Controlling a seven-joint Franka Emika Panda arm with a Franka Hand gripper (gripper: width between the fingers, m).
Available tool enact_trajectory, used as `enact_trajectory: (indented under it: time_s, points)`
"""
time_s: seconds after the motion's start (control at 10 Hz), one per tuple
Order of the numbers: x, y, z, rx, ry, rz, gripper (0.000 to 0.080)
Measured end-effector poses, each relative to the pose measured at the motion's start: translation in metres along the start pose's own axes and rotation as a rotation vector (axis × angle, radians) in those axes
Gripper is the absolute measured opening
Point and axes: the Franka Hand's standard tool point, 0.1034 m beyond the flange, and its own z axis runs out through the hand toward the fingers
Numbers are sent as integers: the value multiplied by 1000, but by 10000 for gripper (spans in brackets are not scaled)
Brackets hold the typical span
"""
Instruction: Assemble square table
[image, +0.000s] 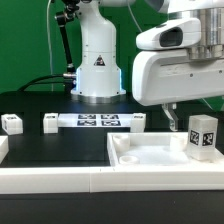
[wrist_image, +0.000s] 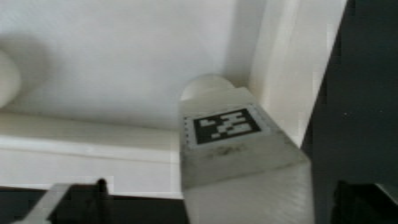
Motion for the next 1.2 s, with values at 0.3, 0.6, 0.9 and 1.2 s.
enact_trajectory:
  time_s: [0.3, 0.6, 0.9, 1.2]
  points:
    - [0, 0, 0, 0, 0, 23, 286]
    - [0, 0, 0, 2, 0, 173, 288]
    - [0, 1, 1, 10, 10, 386, 288]
    - [-1, 2, 2, 23, 29, 653, 290]
